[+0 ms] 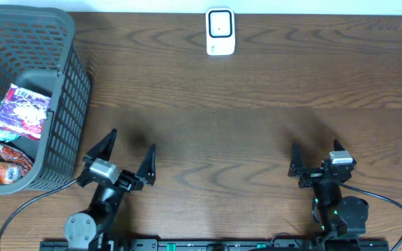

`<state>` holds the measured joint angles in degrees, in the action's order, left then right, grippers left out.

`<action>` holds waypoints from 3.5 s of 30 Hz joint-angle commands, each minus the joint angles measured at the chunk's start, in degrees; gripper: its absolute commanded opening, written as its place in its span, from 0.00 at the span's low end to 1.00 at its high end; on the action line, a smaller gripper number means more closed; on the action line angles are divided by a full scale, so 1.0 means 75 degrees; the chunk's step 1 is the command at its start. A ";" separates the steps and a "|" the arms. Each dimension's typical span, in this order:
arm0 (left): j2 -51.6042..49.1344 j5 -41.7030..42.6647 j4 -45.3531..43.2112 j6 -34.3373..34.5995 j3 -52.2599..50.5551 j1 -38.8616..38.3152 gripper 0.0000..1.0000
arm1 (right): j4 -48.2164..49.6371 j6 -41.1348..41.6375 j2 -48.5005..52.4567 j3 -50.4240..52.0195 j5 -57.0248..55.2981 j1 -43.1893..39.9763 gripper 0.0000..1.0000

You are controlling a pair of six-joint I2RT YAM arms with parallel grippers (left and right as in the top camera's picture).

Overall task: Scan the item barcode
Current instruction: 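Reach the left gripper into the basket and grasp the purple package, then lift the purple package out and place it on the table centre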

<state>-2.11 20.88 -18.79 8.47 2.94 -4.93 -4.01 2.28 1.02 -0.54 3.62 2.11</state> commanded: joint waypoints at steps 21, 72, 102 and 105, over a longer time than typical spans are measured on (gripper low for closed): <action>-0.9824 -0.1072 0.7388 -0.1262 1.3627 0.3724 0.98 | -0.0009 -0.0114 -0.0015 0.0029 -0.0038 -0.0082 0.99; -1.4443 -0.2468 0.6802 0.1341 0.9737 0.5377 0.24 | -0.0009 -0.0114 -0.0015 0.0029 -0.0038 -0.0082 0.99; -0.9148 0.0070 0.5779 0.1632 1.0276 -0.0423 0.08 | -0.0009 -0.0114 -0.0015 0.0029 -0.0038 -0.0082 0.99; -1.0086 0.0070 0.6347 0.1201 1.0276 -0.1349 0.07 | -0.0009 -0.0114 -0.0015 0.0029 -0.0038 -0.0082 0.99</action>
<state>-72.25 20.47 26.44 23.44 80.01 -9.37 -3.97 2.24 1.10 -0.47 3.31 2.11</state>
